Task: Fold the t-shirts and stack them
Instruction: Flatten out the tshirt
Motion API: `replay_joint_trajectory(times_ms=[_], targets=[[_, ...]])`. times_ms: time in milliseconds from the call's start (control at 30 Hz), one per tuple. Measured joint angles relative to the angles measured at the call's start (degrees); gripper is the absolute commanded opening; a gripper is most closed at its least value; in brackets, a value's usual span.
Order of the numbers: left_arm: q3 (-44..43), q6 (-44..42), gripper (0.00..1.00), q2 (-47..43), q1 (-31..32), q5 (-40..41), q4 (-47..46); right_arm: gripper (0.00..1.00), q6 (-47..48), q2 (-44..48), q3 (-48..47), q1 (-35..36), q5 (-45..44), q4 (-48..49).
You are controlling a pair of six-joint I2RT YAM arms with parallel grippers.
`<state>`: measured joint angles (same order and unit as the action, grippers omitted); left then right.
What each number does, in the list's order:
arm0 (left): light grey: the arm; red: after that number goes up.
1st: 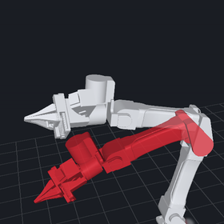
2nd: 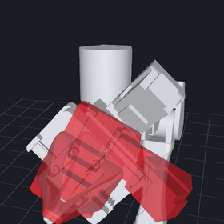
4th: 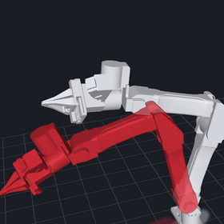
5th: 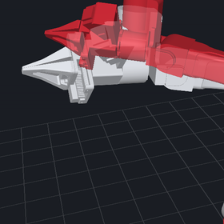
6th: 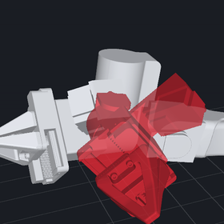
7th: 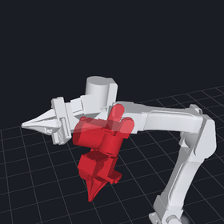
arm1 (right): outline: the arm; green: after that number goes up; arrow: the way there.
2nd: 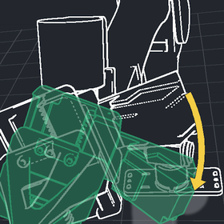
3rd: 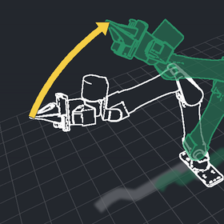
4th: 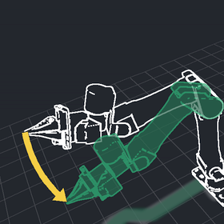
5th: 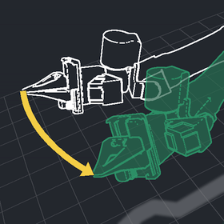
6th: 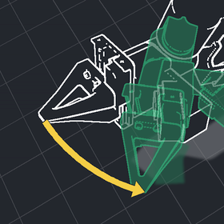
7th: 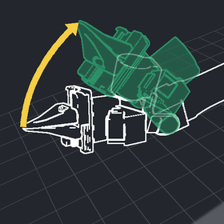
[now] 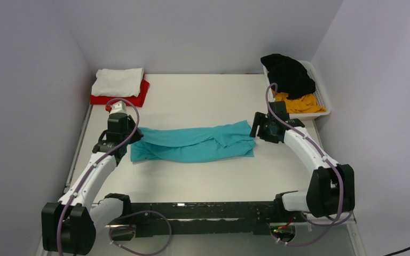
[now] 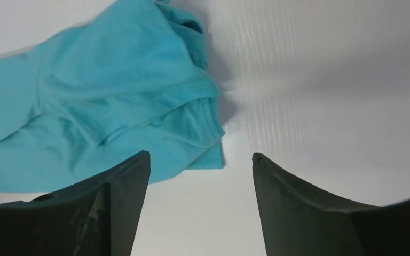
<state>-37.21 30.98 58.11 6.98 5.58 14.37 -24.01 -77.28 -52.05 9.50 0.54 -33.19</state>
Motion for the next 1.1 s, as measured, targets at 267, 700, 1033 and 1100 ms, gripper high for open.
replay_joint_trajectory(times_ms=[267,700,1033,1100], targets=[[0.00,-0.02,0.00,0.00,0.00,-0.81,-1.22,0.71,0.83,-2.14,1.22,0.00,5.20,8.04],[0.00,-0.07,0.00,0.98,0.00,-1.20,-1.66,0.54,0.46,-16.06,-3.50,0.09,7.43,13.66],[-0.02,-0.09,0.00,0.46,0.00,-0.74,-1.64,0.41,0.74,-16.68,-5.46,4.07,9.22,13.38],[-0.02,-0.09,0.00,0.46,0.00,-0.74,-1.64,0.41,0.90,-16.70,-5.75,4.59,9.46,13.29]])
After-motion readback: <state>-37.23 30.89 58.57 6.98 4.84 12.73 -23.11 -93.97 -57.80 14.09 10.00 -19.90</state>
